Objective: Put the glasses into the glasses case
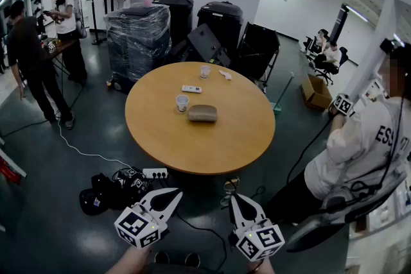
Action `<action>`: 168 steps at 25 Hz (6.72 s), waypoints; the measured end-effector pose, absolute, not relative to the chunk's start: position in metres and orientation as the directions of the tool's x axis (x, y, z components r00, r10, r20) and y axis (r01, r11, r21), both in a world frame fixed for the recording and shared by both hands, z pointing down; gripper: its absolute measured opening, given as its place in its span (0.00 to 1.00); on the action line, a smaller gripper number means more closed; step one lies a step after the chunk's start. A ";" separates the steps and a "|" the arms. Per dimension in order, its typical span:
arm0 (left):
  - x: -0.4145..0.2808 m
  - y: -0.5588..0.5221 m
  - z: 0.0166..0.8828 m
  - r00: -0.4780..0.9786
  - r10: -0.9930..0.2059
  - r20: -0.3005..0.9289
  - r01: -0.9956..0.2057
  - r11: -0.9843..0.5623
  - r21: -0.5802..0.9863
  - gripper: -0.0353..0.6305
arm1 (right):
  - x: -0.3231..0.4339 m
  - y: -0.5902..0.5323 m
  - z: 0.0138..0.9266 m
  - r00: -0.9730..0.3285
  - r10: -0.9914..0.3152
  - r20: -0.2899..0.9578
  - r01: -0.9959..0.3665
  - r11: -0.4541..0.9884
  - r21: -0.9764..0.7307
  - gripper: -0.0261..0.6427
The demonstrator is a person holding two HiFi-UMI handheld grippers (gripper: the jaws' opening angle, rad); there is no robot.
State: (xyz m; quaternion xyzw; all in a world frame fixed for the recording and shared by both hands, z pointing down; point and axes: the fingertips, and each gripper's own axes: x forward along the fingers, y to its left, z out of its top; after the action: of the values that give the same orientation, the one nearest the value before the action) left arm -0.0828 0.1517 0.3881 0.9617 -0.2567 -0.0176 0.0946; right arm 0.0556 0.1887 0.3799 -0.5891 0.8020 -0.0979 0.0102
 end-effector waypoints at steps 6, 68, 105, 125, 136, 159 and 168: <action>-0.084 0.149 0.384 0.857 -0.515 0.009 -0.510 -0.845 0.164 0.06 | 0.044 0.178 0.375 -0.341 -0.937 0.072 -0.930 0.326 -0.169 0.02; -0.027 -0.078 0.441 0.836 -0.539 0.102 -0.547 -0.806 0.224 0.06 | 0.124 -0.016 0.416 -0.252 -0.954 0.159 -0.945 0.208 -0.251 0.02; 0.006 -0.244 0.470 0.827 -0.535 0.171 -0.562 -0.789 0.250 0.06 | 0.174 -0.193 0.441 -0.225 -0.946 0.233 -0.945 0.154 -0.287 0.02; 0.047 -0.340 0.582 0.700 -0.585 0.408 -0.708 -0.643 0.293 0.06 | 0.193 -0.277 0.493 -0.421 -0.829 0.368 -0.900 0.331 -0.284 0.02; 0.047 -0.337 0.592 0.707 -0.574 0.414 -0.703 -0.636 0.318 0.06 | 0.171 -0.292 0.508 -0.517 -0.740 0.430 -0.855 0.471 -0.219 0.02; 0.038 -0.303 0.633 0.717 -0.496 0.490 -0.681 -0.651 0.337 0.06 | 0.112 -0.250 0.588 -0.514 -0.448 0.731 -0.564 0.819 0.105 0.02; 0.039 -0.301 0.634 0.706 -0.496 0.505 -0.685 -0.659 0.310 0.06 | 0.102 -0.288 0.613 -0.316 -0.473 0.823 -0.438 0.842 0.316 0.02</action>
State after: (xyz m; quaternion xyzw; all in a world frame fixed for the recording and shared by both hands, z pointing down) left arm 0.0385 -0.3015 0.6341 0.8904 -0.3316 0.1920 0.2457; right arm 0.1018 -0.2881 0.6134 -0.2806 0.8110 0.0170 -0.5130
